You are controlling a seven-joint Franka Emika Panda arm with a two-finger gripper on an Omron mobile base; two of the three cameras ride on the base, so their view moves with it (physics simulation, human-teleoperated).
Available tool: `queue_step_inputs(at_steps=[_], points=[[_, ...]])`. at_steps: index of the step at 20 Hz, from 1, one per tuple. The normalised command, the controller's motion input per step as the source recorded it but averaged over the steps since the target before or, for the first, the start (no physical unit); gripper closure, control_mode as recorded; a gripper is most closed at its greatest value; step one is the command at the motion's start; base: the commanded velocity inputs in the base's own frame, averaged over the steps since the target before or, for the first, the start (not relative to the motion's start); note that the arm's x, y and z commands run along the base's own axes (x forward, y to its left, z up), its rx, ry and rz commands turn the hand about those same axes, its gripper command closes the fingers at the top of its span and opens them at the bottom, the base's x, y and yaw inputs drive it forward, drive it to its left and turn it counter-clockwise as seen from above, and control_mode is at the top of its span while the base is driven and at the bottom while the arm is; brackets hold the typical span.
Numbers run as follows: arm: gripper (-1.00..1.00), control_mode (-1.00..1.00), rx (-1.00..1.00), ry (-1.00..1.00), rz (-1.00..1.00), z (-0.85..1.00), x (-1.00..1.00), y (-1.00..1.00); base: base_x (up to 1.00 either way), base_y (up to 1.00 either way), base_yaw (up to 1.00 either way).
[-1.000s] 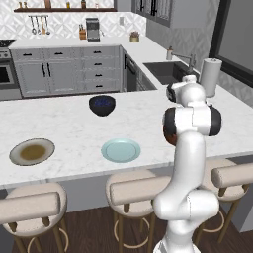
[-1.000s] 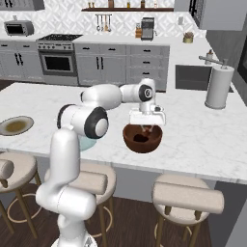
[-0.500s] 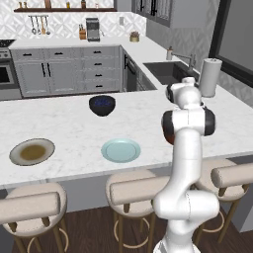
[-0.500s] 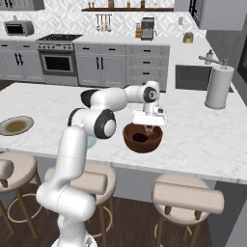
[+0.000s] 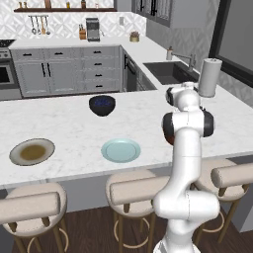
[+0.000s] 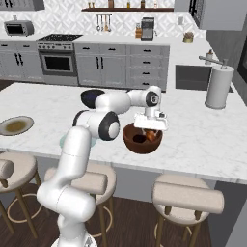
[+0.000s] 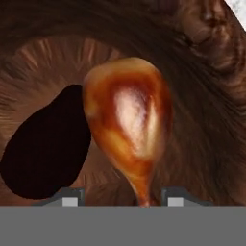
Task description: Pick the chicken drumstick and avocado from their plates and place them in the bowl. Then put the bowl in the fridge.
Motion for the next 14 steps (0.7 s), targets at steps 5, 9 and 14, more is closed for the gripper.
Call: queue_step_inputs(at_steps=[5, 9, 14], points=[[-1.0, -1.0, 0.01, 0.0, 0.0, 0.26, -0.24, 0.0, 0.0, 0.0, 0.0], [-1.0, -1.0, 0.0, -0.06, 0.0, 0.23, -0.47, 0.13, 0.0, 0.0, 0.0], [-1.0, -1.0, 0.0, -0.16, 0.02, 0.27, -0.77, 0.5, 0.0, 0.0, 0.0]])
